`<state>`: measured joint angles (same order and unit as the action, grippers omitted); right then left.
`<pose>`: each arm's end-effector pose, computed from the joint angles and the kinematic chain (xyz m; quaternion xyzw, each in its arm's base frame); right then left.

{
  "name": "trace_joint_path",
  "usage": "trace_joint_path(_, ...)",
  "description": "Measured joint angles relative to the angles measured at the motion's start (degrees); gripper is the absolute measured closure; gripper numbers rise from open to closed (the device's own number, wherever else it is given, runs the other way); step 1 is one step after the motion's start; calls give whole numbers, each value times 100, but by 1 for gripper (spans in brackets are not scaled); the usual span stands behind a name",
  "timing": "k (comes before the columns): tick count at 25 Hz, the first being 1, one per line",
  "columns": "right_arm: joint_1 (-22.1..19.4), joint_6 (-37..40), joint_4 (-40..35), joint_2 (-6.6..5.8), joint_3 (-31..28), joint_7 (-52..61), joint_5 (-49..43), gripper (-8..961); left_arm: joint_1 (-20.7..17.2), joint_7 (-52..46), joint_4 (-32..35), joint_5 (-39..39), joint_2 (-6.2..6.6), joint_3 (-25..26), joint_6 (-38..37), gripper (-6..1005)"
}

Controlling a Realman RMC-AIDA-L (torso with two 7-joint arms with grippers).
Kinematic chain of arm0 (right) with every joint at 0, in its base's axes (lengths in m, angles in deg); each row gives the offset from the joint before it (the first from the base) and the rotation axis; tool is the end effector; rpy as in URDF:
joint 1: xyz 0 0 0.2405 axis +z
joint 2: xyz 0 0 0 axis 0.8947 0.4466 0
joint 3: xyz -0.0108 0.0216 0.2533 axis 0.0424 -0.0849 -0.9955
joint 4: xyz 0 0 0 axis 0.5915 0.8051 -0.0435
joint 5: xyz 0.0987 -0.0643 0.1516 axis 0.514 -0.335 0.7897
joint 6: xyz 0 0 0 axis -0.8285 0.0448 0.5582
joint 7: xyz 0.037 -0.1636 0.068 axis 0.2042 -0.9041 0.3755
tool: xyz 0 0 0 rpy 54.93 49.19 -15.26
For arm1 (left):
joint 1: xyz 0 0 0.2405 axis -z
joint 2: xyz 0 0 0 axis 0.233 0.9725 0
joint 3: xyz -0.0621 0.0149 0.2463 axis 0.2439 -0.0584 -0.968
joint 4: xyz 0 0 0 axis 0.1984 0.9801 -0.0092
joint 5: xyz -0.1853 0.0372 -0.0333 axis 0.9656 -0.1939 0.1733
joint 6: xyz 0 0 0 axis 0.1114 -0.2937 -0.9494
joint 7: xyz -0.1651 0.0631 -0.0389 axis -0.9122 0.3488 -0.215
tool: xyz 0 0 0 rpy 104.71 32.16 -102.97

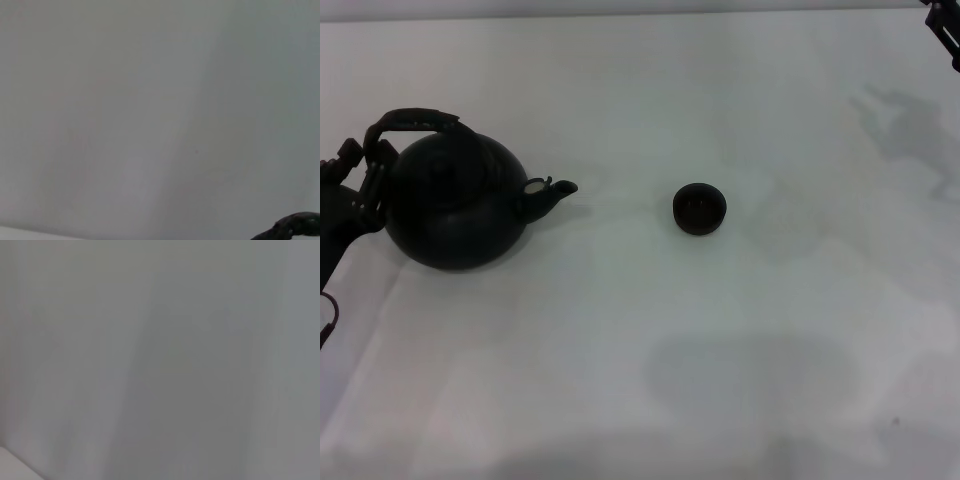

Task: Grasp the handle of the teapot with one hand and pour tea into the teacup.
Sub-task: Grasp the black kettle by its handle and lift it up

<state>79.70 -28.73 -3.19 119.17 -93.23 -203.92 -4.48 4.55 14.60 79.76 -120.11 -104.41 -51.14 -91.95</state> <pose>0.2637 0.3478 0.0528 -0.8503 0.0681 0.3096 0.4202 -0.3340 0.2766 -0.0270 -0.7067 -0.3413 -0.3784 0.4909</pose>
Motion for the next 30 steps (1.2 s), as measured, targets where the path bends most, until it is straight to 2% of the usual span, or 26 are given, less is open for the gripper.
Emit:
trace_joint_path(2, 3, 25, 1, 0, 0, -1, 0, 702, 0, -3, 41, -9, 1, -5, 1, 516)
trace_joint_path(7, -7, 47, 4, 0, 0, -1, 0, 701, 23, -98, 73, 15, 2, 15, 19, 696)
trace_joint_path(13, -21, 48, 4, 0, 0, -2, 0, 701, 116, -187, 88, 16, 2, 28, 150, 822)
trace_joint_path(23, -14, 84, -218, 8, 1, -216, 48, 700, 309, -416, 279, -96, 25, -2, 374, 827)
trace_joint_path(30, -21, 133, -418, 9, 0, -470, 66, 700, 280, -1221, 1317, -820, -1, -18, 889, 840)
